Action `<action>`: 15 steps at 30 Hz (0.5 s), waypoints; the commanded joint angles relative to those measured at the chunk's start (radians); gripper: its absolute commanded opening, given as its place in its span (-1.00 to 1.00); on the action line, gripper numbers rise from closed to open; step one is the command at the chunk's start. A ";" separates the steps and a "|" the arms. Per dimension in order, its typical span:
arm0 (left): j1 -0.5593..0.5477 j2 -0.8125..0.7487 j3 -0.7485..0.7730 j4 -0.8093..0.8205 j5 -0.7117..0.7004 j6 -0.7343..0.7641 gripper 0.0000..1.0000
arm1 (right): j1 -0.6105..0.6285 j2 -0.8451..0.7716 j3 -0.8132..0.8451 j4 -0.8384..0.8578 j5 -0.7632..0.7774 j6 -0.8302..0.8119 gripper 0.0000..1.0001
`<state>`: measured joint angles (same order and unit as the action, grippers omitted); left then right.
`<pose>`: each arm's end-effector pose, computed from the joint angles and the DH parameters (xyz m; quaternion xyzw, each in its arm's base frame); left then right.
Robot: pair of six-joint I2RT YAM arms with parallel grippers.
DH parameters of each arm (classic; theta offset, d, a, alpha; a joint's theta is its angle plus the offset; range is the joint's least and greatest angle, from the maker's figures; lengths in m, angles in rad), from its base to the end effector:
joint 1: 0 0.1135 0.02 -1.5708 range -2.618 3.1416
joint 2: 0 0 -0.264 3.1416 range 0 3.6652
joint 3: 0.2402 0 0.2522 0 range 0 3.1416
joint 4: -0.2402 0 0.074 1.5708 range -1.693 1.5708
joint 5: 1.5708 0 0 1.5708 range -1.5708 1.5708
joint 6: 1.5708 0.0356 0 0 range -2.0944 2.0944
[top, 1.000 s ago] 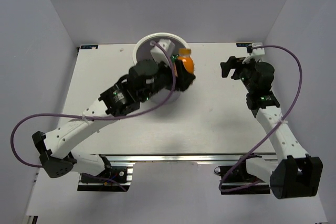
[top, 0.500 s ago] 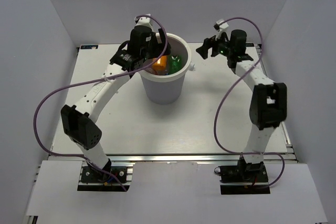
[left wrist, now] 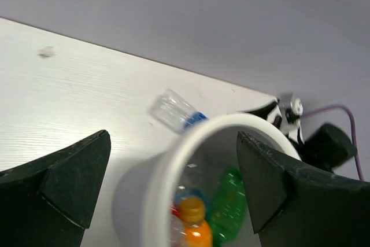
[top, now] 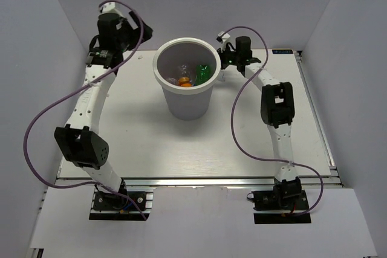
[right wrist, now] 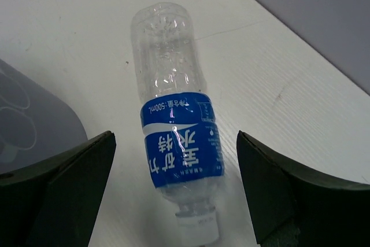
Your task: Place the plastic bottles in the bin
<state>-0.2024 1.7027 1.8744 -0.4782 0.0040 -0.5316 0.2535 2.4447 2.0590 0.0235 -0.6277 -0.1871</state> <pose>0.3823 -0.0786 0.4431 -0.1310 0.7960 -0.2135 0.5510 0.5447 0.1627 0.2099 -0.3422 0.7255 0.2718 0.5317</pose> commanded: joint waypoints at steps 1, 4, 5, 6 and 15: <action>0.086 -0.096 -0.099 0.050 0.082 -0.033 0.96 | 0.023 0.068 0.116 -0.059 0.034 -0.046 0.79; 0.144 -0.161 -0.194 0.101 0.080 -0.054 0.96 | 0.027 0.112 0.151 -0.059 0.048 -0.040 0.79; 0.159 -0.179 -0.225 0.113 0.070 -0.067 0.96 | 0.027 0.123 0.158 -0.060 0.049 -0.038 0.79; 0.173 -0.216 -0.256 0.124 0.057 -0.076 0.96 | 0.029 0.131 0.162 -0.068 0.048 -0.040 0.79; 0.347 -0.322 -0.509 0.174 0.054 -0.113 0.96 | 0.041 0.169 0.173 -0.111 0.071 -0.041 0.57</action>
<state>0.1356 1.4322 1.4036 -0.3355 0.0605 -0.6323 0.2928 2.6240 2.1902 -0.0830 -0.5713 -0.2230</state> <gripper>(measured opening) 0.982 0.828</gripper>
